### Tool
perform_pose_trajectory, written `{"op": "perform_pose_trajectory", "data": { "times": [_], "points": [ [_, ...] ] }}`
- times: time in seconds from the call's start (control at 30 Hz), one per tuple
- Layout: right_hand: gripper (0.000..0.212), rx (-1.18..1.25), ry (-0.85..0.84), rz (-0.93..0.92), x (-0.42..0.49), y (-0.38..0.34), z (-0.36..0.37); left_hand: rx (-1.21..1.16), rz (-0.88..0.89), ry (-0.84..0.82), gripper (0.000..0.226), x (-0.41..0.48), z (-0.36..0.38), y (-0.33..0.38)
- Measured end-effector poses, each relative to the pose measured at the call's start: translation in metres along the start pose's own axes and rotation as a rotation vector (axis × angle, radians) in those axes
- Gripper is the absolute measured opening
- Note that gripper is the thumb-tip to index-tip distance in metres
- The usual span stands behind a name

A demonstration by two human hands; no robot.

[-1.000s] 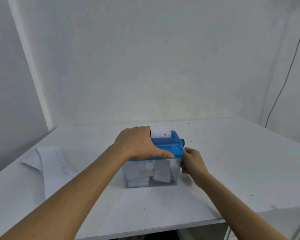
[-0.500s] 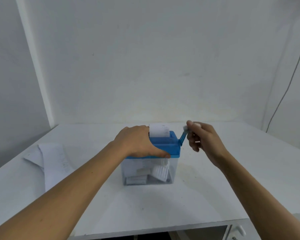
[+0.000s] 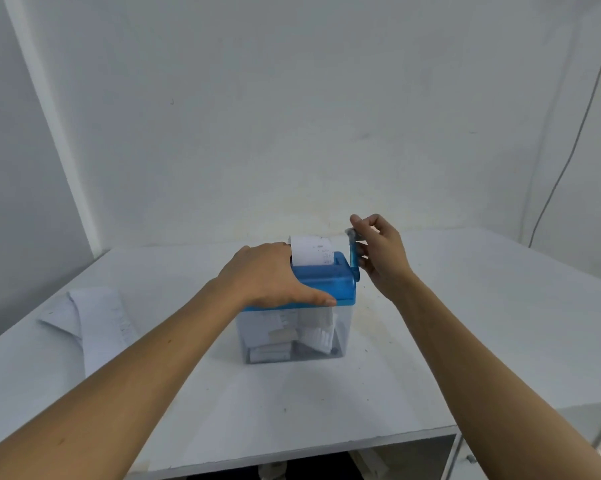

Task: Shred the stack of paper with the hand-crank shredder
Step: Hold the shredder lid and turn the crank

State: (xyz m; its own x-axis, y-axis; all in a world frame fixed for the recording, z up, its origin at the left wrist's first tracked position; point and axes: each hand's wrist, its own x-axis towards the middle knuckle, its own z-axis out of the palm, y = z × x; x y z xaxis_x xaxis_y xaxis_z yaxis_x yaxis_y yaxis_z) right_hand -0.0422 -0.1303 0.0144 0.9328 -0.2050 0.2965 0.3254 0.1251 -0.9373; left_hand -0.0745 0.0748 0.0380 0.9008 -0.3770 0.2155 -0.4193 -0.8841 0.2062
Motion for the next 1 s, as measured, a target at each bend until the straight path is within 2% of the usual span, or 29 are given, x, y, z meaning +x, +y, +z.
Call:
{"op": "perform_pose_trajectory", "data": {
  "times": [0.1, 0.27, 0.37, 0.6, 0.67, 0.8, 1.0],
  "points": [
    [0.032, -0.145, 0.005, 0.007, 0.005, 0.004, -0.004, 0.010, 0.004, -0.002, 0.062, 0.001, 0.000, 0.000],
    [0.030, -0.287, 0.059, 0.146, 0.002, 0.050, -0.007, 0.018, -0.006, 0.022, 0.075, 0.004, 0.004, -0.003],
    [0.025, -0.404, 0.063, 0.199, -0.013, 0.069, -0.009, 0.037, -0.030, 0.026, 0.070, 0.005, 0.004, -0.002],
    [0.034, -0.609, 0.078, 0.230, -0.063, 0.067, -0.020, 0.042, -0.028, 0.017, 0.083, 0.004, 0.007, -0.002],
    [0.038, -0.646, 0.051, 0.252, -0.078, 0.051, -0.024, 0.049, -0.034, -0.003, 0.088, 0.005, 0.006, -0.001],
    [0.047, -0.593, -0.094, 0.167, -0.103, 0.004, -0.030, 0.063, -0.056, -0.037, 0.096, 0.007, 0.005, -0.002],
    [0.038, -0.551, -0.280, 0.035, -0.097, -0.040, -0.029, -0.018, 0.003, -0.054, 0.097, 0.007, 0.005, -0.006]
  ]
}}
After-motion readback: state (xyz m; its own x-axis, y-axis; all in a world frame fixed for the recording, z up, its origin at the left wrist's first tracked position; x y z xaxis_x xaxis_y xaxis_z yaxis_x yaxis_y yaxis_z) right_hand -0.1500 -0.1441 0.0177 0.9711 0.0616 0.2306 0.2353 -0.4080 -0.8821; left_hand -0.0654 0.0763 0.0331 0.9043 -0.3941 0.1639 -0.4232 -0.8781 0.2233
